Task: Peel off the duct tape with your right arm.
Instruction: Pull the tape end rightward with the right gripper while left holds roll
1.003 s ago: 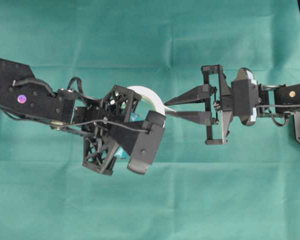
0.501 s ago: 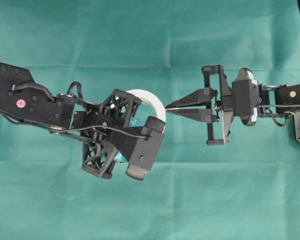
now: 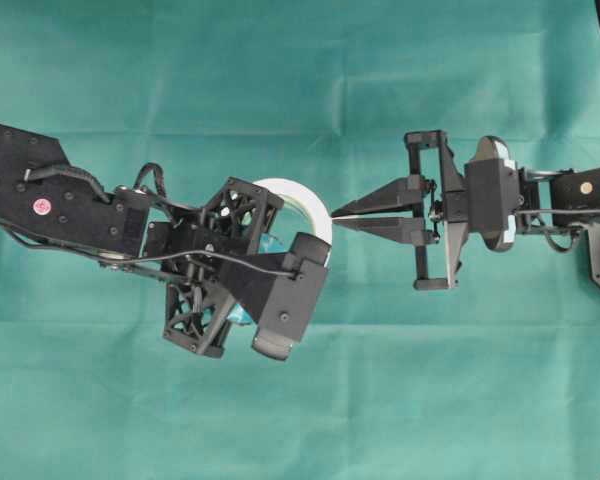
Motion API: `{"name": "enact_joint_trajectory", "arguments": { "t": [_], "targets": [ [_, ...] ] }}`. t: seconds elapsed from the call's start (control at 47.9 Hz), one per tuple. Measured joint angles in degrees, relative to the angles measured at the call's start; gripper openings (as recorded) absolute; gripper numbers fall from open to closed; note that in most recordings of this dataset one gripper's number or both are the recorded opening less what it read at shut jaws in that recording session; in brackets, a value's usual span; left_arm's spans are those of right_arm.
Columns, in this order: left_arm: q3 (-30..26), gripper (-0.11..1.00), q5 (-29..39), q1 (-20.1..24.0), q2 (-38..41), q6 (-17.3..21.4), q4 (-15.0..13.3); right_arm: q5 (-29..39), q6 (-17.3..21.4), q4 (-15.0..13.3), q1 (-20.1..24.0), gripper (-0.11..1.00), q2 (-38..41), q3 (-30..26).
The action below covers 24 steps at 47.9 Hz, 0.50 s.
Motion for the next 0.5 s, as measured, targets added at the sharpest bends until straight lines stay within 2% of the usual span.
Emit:
{"name": "enact_joint_trajectory", "arguments": {
  "t": [0.501],
  "targets": [
    [0.4, 0.23, -0.2, -2.4, 0.0, -0.1, 0.0, -0.2, 0.0, -0.1, 0.1, -0.09, -0.1, 0.2]
  ]
}}
